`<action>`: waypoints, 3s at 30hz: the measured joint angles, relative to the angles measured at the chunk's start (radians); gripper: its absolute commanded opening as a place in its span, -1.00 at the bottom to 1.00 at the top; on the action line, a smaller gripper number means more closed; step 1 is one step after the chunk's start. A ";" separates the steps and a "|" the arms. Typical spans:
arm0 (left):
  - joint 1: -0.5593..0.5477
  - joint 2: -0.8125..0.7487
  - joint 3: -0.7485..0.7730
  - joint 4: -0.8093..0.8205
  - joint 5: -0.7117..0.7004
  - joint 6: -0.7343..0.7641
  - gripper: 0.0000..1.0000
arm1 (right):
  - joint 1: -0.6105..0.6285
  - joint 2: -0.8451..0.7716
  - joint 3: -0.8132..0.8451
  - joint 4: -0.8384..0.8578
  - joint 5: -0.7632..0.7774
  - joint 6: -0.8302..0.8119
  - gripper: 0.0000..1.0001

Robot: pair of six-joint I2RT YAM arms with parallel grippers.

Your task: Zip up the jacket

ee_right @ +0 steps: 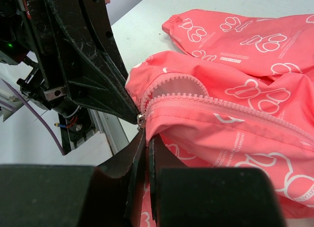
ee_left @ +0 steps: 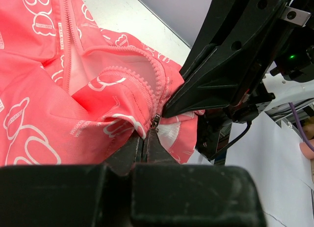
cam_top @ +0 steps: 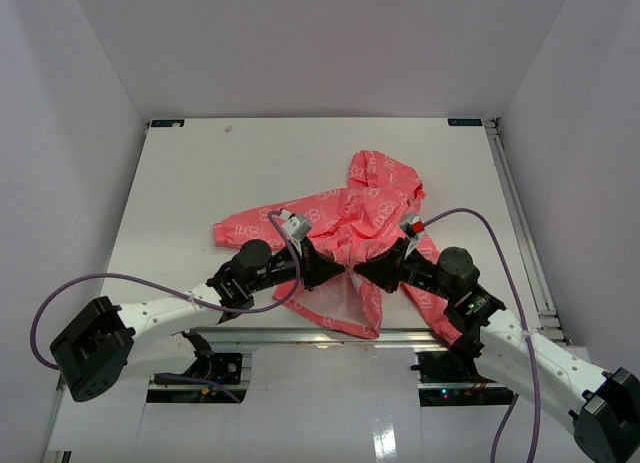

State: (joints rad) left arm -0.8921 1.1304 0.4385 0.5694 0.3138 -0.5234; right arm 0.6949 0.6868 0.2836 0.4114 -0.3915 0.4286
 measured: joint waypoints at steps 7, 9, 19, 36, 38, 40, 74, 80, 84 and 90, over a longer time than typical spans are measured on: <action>0.000 -0.030 -0.003 -0.011 0.004 0.045 -1.00 | 0.001 -0.016 0.001 -0.004 0.010 0.000 -0.85; -0.001 -0.044 -0.005 -0.014 0.010 0.063 -1.00 | 0.002 -0.022 0.007 -0.009 0.010 0.000 -0.84; -0.001 -0.050 -0.005 -0.015 0.022 0.147 -1.00 | 0.002 -0.019 0.051 -0.064 0.011 -0.013 -0.84; 0.000 -0.045 -0.001 -0.017 0.038 0.216 -1.00 | 0.003 0.034 0.140 -0.143 0.044 -0.028 -0.84; 0.001 -0.037 0.004 -0.020 0.038 0.220 -1.00 | 0.001 0.045 0.152 -0.154 0.049 -0.029 -0.84; 0.002 -0.027 0.008 -0.021 0.038 0.222 -1.00 | -0.001 0.050 0.157 -0.166 0.052 -0.029 -0.84; 0.016 0.018 0.060 -0.247 0.085 0.154 -1.00 | -0.020 0.065 0.196 -0.234 0.130 -0.072 0.03; 0.067 0.026 0.094 -0.296 0.165 0.110 -1.00 | 0.129 0.054 0.233 -0.381 0.359 -0.127 0.06; 0.102 0.041 0.107 -0.304 0.223 0.078 -1.00 | 0.367 0.103 0.389 -0.506 0.616 -0.232 0.05; 0.120 0.069 0.120 -0.307 0.283 0.032 -1.00 | 0.661 0.162 0.519 -0.535 0.957 -0.489 0.12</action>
State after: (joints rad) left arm -0.7717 1.1994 0.5587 0.2621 0.5970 -0.4910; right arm 1.3560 0.8492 0.8031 -0.1236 0.5659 -0.0599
